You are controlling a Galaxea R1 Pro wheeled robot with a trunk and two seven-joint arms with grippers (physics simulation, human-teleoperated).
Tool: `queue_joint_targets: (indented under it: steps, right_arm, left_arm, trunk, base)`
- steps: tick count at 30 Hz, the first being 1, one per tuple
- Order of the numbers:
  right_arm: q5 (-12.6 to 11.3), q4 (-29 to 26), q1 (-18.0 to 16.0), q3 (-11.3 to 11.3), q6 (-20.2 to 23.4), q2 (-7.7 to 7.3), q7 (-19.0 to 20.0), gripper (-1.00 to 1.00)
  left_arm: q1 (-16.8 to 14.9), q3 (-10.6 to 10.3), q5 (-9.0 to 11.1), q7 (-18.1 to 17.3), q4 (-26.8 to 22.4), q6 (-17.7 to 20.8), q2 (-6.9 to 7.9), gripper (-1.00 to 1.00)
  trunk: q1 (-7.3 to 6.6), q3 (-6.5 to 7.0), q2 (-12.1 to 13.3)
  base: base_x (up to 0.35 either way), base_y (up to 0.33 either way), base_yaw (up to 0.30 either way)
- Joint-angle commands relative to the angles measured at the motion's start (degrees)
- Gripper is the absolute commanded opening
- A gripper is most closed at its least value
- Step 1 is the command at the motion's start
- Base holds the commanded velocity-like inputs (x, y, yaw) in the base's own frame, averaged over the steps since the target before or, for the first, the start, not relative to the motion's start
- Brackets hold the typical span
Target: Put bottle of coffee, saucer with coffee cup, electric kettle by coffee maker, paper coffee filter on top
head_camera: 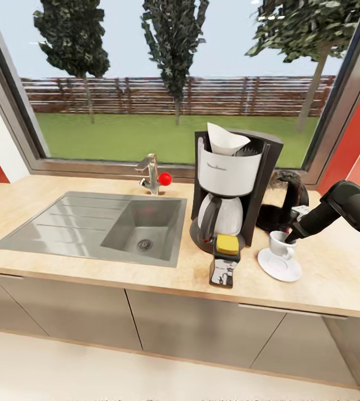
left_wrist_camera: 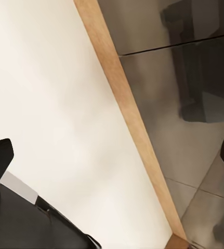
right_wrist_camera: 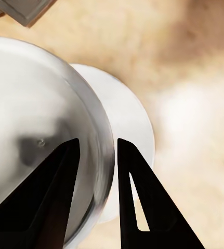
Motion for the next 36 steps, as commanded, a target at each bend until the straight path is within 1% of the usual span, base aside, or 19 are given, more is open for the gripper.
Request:
queue_joint_targets:
  steps: [1,28,36]
  right_arm:
    - [0.5,-0.1,0.0,0.1,0.4,-0.02,0.5,-1.0]
    - [0.5,-0.1,0.0,0.1,0.4,-0.05,0.5,-1.0]
    - [0.5,-0.1,0.0,0.1,0.4,-0.1,0.5,-1.0]
  left_arm:
    - [0.0,-0.4,0.4,-0.1,-0.1,-0.1,0.01,1.0]
    - [0.0,-0.4,0.4,-0.1,-0.1,-0.1,0.01,1.0]
    - [0.0,-0.4,0.4,-0.1,-0.1,-0.1,0.01,1.0]
  trunk:
    - [0.0,-0.13,0.0]
    - [0.0,-0.3,0.0]
    - [0.0,-0.72,0.0]
  base:
    - [0.0,0.0,0.0]
    - [-0.029,0.0,0.0]
    - [0.0,0.0,0.0]
